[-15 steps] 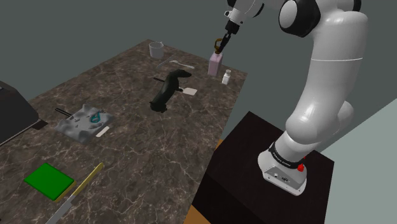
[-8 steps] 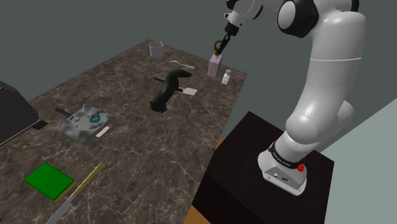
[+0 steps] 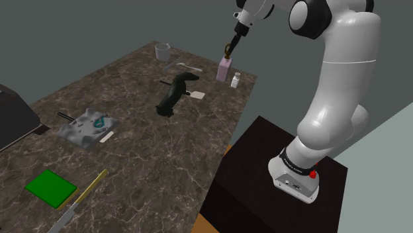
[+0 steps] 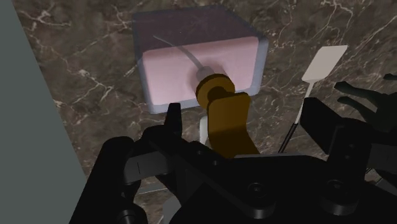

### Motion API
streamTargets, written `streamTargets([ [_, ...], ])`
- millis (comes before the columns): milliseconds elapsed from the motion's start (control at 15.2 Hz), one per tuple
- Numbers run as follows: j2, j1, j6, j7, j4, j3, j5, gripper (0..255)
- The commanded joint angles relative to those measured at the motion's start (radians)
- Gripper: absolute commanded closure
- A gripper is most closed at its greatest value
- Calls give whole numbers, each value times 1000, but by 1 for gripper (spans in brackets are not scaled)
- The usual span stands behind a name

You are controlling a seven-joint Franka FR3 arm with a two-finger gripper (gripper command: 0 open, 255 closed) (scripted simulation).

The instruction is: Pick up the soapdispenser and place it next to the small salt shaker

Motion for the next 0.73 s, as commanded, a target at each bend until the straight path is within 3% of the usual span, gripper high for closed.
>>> streamTargets([
  [0,-10,-10,-44,6,33,-6,-8,0],
  [132,-14,-23,-98,14,82,-12,-14,0],
  [660,-14,-23,-98,13,82,-12,-14,0],
])
